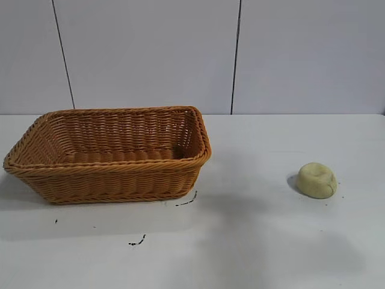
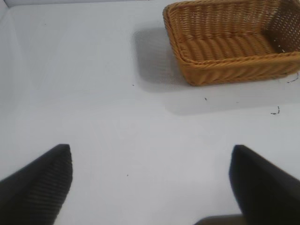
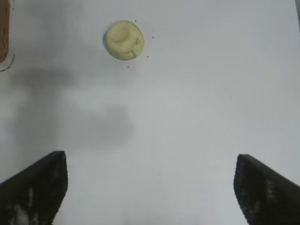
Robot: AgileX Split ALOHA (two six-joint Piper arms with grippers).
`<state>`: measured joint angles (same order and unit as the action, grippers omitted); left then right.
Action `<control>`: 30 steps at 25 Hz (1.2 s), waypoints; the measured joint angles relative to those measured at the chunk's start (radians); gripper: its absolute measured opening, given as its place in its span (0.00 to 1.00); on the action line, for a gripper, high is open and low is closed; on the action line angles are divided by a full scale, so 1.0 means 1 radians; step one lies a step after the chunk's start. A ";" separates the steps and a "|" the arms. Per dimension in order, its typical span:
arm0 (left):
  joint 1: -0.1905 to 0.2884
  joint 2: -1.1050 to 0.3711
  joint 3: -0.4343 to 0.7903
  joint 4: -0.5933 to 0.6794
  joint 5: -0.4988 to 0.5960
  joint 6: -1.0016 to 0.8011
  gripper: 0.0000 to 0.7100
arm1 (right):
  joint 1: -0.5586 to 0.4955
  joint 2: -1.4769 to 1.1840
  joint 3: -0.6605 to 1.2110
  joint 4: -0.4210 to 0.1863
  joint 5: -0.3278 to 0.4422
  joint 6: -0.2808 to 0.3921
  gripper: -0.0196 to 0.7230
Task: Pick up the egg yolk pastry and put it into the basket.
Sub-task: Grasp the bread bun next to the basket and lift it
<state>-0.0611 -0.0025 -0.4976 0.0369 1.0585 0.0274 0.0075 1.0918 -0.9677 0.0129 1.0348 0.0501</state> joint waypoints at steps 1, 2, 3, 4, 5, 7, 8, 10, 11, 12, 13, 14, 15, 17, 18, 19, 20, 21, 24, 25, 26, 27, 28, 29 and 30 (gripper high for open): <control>0.000 0.000 0.000 0.000 0.000 0.000 0.98 | 0.000 0.064 -0.027 0.000 -0.001 -0.005 0.96; 0.000 0.000 0.000 0.000 0.000 0.000 0.98 | 0.000 0.116 -0.055 0.000 -0.002 -0.008 0.96; 0.000 0.000 0.000 0.000 0.000 0.000 0.98 | 0.000 0.175 -0.083 0.000 -0.003 -0.011 0.96; 0.000 0.000 0.000 0.000 0.000 0.000 0.98 | 0.000 0.232 -0.108 0.000 -0.003 -0.011 0.96; 0.000 0.000 0.000 0.000 0.000 0.000 0.98 | 0.000 0.277 -0.137 0.000 -0.004 -0.015 0.96; 0.000 0.000 0.000 0.000 0.000 0.000 0.98 | 0.000 0.380 -0.192 0.000 -0.005 -0.031 0.96; 0.000 0.000 0.000 0.000 0.000 0.000 0.98 | 0.000 0.429 -0.223 0.000 -0.005 -0.041 0.96; 0.000 0.000 0.000 0.000 0.000 0.000 0.98 | 0.000 0.512 -0.285 0.000 -0.008 -0.050 0.96; 0.000 0.000 0.000 0.000 0.000 0.000 0.98 | 0.000 0.553 -0.312 0.000 -0.008 -0.059 0.96; 0.000 0.000 0.000 0.000 0.000 0.000 0.98 | 0.000 0.585 -0.343 0.000 -0.008 -0.064 0.96; 0.000 0.000 0.000 0.000 0.000 0.000 0.98 | 0.000 0.620 -0.374 0.000 -0.008 -0.069 0.96; 0.000 0.000 0.000 0.000 0.000 0.000 0.98 | 0.003 0.651 -0.399 0.000 -0.009 -0.082 0.96; 0.000 0.000 0.000 0.000 0.000 0.000 0.98 | 0.010 0.677 -0.425 0.000 -0.009 -0.093 0.96; 0.000 0.000 0.000 0.000 0.000 0.000 0.98 | 0.032 0.714 -0.468 0.000 -0.012 -0.112 0.96; 0.000 0.000 0.000 0.000 0.000 0.000 0.98 | 0.047 0.728 -0.480 0.001 -0.016 -0.115 0.96; 0.000 0.000 0.000 0.000 0.000 0.000 0.98 | 0.063 0.736 -0.489 0.001 -0.023 -0.118 0.96; 0.000 0.000 0.000 0.000 0.000 0.000 0.98 | 0.075 0.744 -0.493 0.004 -0.028 -0.121 0.96; 0.000 0.000 0.000 0.000 0.000 0.000 0.98 | 0.089 0.752 -0.494 0.005 -0.033 -0.123 0.96; 0.000 0.000 0.000 0.000 0.000 0.000 0.98 | 0.116 0.782 -0.496 0.007 -0.041 -0.124 0.96; 0.000 0.000 0.000 0.000 0.000 0.000 0.98 | 0.120 0.796 -0.496 0.008 -0.042 -0.125 0.96; 0.000 0.000 0.000 0.000 0.000 0.000 0.98 | 0.122 0.808 -0.496 0.008 -0.044 -0.122 0.96; 0.000 0.000 0.000 0.000 0.000 0.000 0.98 | 0.124 0.821 -0.496 0.008 -0.049 -0.119 0.96; 0.000 0.000 0.000 0.000 0.000 0.000 0.98 | 0.124 0.834 -0.496 0.002 -0.054 -0.111 0.96; 0.000 0.000 0.000 0.000 0.000 0.000 0.98 | 0.124 0.848 -0.496 -0.003 -0.064 -0.103 0.96; 0.000 0.000 0.000 0.000 0.000 0.000 0.98 | 0.124 0.860 -0.496 -0.013 -0.075 -0.097 0.96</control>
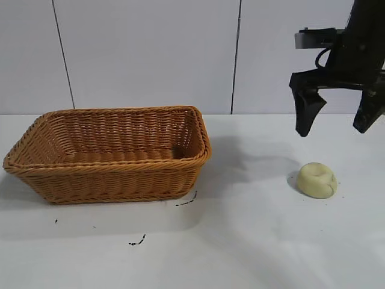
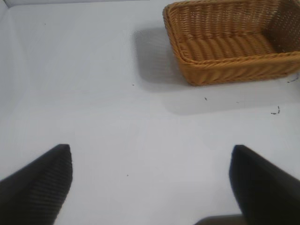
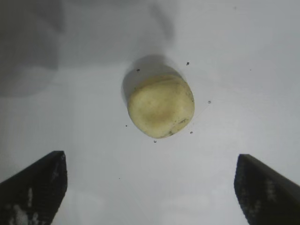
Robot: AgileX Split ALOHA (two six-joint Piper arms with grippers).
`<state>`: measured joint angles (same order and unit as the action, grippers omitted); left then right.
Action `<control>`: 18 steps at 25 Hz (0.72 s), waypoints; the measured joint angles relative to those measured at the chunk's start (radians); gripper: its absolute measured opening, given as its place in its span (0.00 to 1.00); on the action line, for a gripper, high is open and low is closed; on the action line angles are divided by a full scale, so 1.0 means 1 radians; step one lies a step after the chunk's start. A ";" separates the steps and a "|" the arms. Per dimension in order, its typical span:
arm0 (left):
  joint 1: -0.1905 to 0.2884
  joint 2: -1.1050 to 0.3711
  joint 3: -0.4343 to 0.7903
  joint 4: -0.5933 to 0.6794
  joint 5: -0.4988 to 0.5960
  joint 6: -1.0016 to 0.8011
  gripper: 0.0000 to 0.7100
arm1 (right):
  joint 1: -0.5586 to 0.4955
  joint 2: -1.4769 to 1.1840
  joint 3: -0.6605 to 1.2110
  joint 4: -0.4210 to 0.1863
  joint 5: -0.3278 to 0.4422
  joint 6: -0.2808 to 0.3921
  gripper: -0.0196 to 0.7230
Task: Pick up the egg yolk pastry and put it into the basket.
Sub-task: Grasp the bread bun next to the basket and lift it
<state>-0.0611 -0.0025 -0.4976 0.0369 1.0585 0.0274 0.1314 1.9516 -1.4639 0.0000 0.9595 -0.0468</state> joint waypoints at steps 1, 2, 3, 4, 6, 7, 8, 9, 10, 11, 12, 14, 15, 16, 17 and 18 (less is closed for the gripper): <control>0.000 0.000 0.000 0.000 0.000 0.000 0.98 | 0.000 0.016 -0.001 0.000 -0.004 0.004 0.96; 0.000 0.000 0.000 0.000 0.000 0.000 0.98 | -0.001 0.034 -0.001 0.000 -0.006 0.008 0.96; 0.000 0.000 0.000 0.000 0.000 0.000 0.98 | -0.001 0.052 -0.001 0.000 -0.012 0.009 0.96; 0.000 0.000 0.000 0.000 0.000 0.000 0.98 | -0.002 0.068 -0.001 0.000 -0.024 0.009 0.96; 0.000 0.000 0.000 0.000 0.000 0.000 0.98 | -0.003 0.103 -0.001 0.000 -0.051 0.011 0.96; 0.000 0.000 0.000 0.000 0.000 0.000 0.98 | -0.004 0.117 -0.001 0.000 -0.069 0.011 0.96; 0.000 0.000 0.000 0.000 0.000 0.000 0.98 | -0.004 0.131 -0.001 0.005 -0.083 0.011 0.96; 0.000 0.000 0.000 0.000 0.000 0.000 0.98 | -0.004 0.144 -0.001 0.005 -0.099 0.011 0.96; 0.000 0.000 0.000 0.000 0.000 0.000 0.98 | -0.004 0.154 -0.001 0.006 -0.109 0.011 0.96; 0.000 0.000 0.000 0.000 0.000 0.000 0.98 | -0.004 0.163 -0.001 0.006 -0.117 0.011 0.96; 0.000 0.000 0.000 0.000 0.000 0.000 0.98 | -0.004 0.172 -0.001 0.007 -0.123 0.011 0.96; 0.000 0.000 0.000 0.000 0.000 0.000 0.98 | -0.004 0.190 -0.001 0.007 -0.129 0.011 0.96; 0.000 0.000 0.000 0.000 0.000 0.000 0.98 | -0.004 0.199 -0.001 0.007 -0.129 0.011 0.96; 0.000 0.000 0.000 0.000 0.000 0.000 0.98 | -0.004 0.207 -0.001 0.007 -0.129 0.011 0.96; 0.000 0.000 0.000 0.000 0.000 0.000 0.98 | -0.004 0.213 -0.001 0.008 -0.129 0.011 0.96; 0.000 0.000 0.000 0.000 0.000 0.000 0.98 | -0.004 0.218 -0.001 0.008 -0.132 0.011 0.96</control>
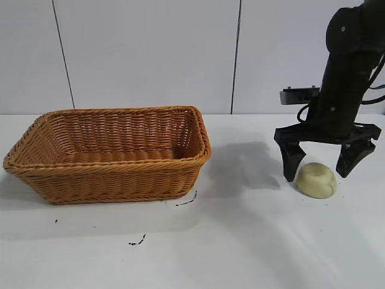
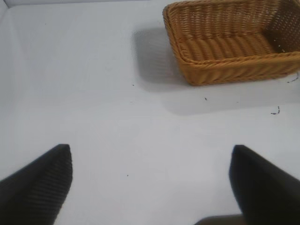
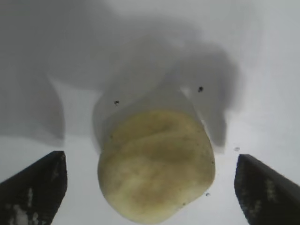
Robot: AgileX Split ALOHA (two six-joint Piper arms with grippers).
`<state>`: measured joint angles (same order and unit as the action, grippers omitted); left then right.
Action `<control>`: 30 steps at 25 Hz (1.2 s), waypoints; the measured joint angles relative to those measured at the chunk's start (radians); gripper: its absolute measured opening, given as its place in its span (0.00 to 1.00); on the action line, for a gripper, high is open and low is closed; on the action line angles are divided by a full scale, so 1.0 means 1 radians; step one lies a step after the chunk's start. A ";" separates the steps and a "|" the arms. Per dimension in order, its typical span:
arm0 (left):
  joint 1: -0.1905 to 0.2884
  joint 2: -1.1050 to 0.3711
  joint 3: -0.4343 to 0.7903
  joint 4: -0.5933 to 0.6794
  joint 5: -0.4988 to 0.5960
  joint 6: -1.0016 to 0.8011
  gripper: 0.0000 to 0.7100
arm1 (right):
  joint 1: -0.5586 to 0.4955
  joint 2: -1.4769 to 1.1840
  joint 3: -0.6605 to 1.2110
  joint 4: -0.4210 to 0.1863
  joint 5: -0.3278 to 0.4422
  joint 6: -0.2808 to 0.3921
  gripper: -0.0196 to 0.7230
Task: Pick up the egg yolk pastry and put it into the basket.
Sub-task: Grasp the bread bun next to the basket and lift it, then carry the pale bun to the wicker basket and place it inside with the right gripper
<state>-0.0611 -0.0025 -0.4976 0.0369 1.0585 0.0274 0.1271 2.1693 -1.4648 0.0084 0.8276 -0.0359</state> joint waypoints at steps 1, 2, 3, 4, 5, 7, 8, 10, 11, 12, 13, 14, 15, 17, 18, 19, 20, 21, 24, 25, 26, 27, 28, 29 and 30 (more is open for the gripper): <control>0.000 0.000 0.000 0.000 0.000 0.000 0.98 | 0.000 0.006 0.000 0.000 -0.002 0.000 0.96; 0.000 0.000 0.000 0.000 0.000 0.000 0.98 | 0.000 0.012 0.000 0.000 -0.004 0.000 0.96; 0.000 0.000 0.000 0.000 0.000 0.000 0.98 | 0.000 0.019 0.000 0.000 -0.006 0.000 0.96; 0.000 0.000 0.000 0.000 0.000 0.000 0.98 | 0.000 0.025 0.000 0.001 -0.006 0.000 0.96; 0.000 0.000 0.000 0.000 0.000 0.000 0.98 | 0.000 0.029 0.000 0.001 -0.007 0.000 0.96; 0.000 0.000 0.000 0.000 0.000 0.000 0.98 | 0.000 0.030 0.000 0.003 -0.009 0.000 0.95; 0.000 0.000 0.000 0.000 0.000 0.000 0.98 | 0.000 0.030 0.000 0.004 -0.011 0.000 0.90; 0.000 0.000 0.000 0.000 0.000 0.000 0.98 | 0.000 0.029 0.000 0.004 -0.014 0.000 0.74; 0.000 0.000 0.000 0.000 0.000 0.000 0.98 | 0.000 0.029 0.000 0.002 -0.014 0.000 0.66; 0.000 0.000 0.000 0.000 0.000 0.000 0.98 | -0.001 0.029 0.000 0.002 -0.014 0.000 0.57; 0.000 0.000 0.000 0.000 0.000 0.000 0.98 | -0.001 0.026 0.000 0.002 -0.014 0.000 0.49; 0.000 0.000 0.000 0.000 0.000 0.000 0.98 | -0.001 0.025 0.000 0.002 -0.012 0.000 0.43; 0.000 0.000 0.000 0.000 0.000 0.000 0.98 | -0.001 0.019 0.000 0.002 -0.011 0.000 0.40; 0.000 0.000 0.000 0.000 0.000 0.000 0.98 | -0.001 0.005 -0.005 0.002 -0.001 0.000 0.37; 0.000 0.000 0.000 0.000 0.000 0.000 0.98 | -0.001 -0.004 -0.014 0.001 0.010 0.000 0.36; 0.000 0.000 0.000 0.000 0.000 0.000 0.98 | -0.001 -0.019 -0.028 0.001 0.024 0.000 0.36; 0.000 0.000 0.000 0.000 0.000 0.000 0.98 | -0.001 -0.036 -0.044 0.001 0.043 0.000 0.36; 0.000 0.000 0.000 0.000 0.000 0.000 0.98 | -0.001 -0.053 -0.066 0.001 0.067 0.000 0.36; 0.000 0.000 0.000 0.000 0.000 0.000 0.98 | -0.001 -0.116 -0.148 0.004 0.154 0.000 0.36; 0.000 0.000 0.000 0.000 0.000 0.000 0.98 | -0.001 -0.131 -0.182 0.008 0.184 0.000 0.36; 0.000 0.000 0.000 0.000 0.000 0.000 0.98 | -0.001 -0.146 -0.218 0.010 0.207 0.000 0.36; 0.000 0.000 0.000 0.000 0.000 0.000 0.98 | -0.001 -0.157 -0.250 0.013 0.235 0.000 0.36; 0.000 0.000 0.000 0.000 0.000 0.000 0.98 | 0.002 -0.161 -0.289 0.017 0.263 0.000 0.36; 0.000 0.000 0.000 0.000 0.000 0.000 0.98 | 0.005 -0.164 -0.325 0.017 0.285 0.000 0.36; 0.000 0.000 0.000 0.000 0.000 0.000 0.98 | 0.013 -0.164 -0.356 0.019 0.300 0.000 0.36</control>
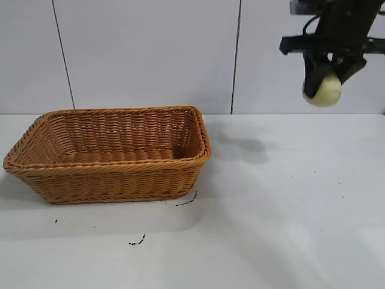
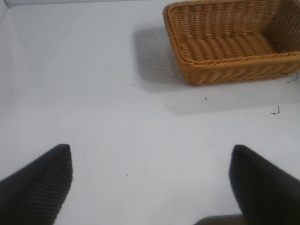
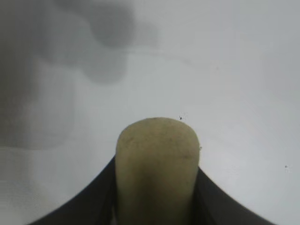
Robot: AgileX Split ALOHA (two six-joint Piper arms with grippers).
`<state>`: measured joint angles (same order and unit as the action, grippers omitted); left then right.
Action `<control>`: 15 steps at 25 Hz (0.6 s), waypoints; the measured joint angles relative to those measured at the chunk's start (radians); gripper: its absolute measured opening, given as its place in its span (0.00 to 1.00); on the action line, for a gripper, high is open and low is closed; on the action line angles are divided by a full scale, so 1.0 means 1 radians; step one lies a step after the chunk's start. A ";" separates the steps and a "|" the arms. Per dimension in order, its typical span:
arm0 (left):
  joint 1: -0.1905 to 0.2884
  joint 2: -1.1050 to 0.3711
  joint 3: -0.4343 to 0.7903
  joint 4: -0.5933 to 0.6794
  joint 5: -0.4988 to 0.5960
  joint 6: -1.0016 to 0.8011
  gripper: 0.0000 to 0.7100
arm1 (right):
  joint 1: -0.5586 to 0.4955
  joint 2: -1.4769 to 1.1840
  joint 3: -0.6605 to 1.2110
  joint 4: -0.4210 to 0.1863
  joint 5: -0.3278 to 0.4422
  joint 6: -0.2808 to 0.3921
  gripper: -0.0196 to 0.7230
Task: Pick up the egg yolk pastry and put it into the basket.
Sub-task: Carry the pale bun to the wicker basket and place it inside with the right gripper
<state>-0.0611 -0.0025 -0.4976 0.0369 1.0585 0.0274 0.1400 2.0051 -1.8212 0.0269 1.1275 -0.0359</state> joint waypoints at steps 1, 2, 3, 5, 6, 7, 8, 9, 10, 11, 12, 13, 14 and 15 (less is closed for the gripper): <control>0.000 0.000 0.000 0.000 0.000 0.000 0.98 | 0.012 0.000 -0.023 0.001 0.011 0.000 0.36; 0.000 0.000 0.000 0.000 0.000 0.000 0.98 | 0.029 0.000 -0.048 0.001 0.016 0.000 0.36; 0.000 0.000 0.000 0.000 0.000 0.000 0.98 | 0.045 0.000 -0.069 0.001 0.016 0.000 0.36; 0.000 0.000 0.000 0.000 0.000 0.000 0.98 | 0.091 0.000 -0.102 0.003 0.008 0.001 0.36; 0.000 0.000 0.000 0.000 0.000 0.000 0.98 | 0.113 0.004 -0.120 0.006 0.003 0.005 0.36; 0.000 0.000 0.000 0.000 0.000 0.000 0.98 | 0.140 0.010 -0.138 0.007 0.003 0.010 0.36; 0.000 0.000 0.000 0.000 0.000 0.000 0.98 | 0.168 0.020 -0.154 0.008 0.003 0.016 0.35; 0.000 0.000 0.000 0.000 0.000 0.000 0.98 | 0.196 0.030 -0.172 0.009 0.002 0.019 0.35; 0.000 0.000 0.000 0.000 0.000 0.000 0.98 | 0.220 0.045 -0.190 0.011 0.001 0.022 0.35; 0.000 0.000 0.000 0.000 0.000 0.000 0.98 | 0.248 0.064 -0.209 0.013 0.000 0.023 0.35; 0.000 0.000 0.000 0.000 0.000 0.000 0.98 | 0.277 0.086 -0.226 0.015 0.000 0.023 0.35; 0.000 0.000 0.000 0.000 0.000 0.000 0.98 | 0.301 0.105 -0.245 0.017 -0.001 0.023 0.35; 0.000 0.000 0.000 0.000 0.000 0.000 0.98 | 0.330 0.128 -0.264 0.020 -0.004 0.024 0.35; 0.000 0.000 0.000 0.000 0.000 0.000 0.98 | 0.357 0.151 -0.277 0.023 -0.013 0.024 0.35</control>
<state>-0.0611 -0.0025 -0.4976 0.0369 1.0585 0.0274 0.4970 2.1562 -2.0979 0.0500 1.1145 -0.0118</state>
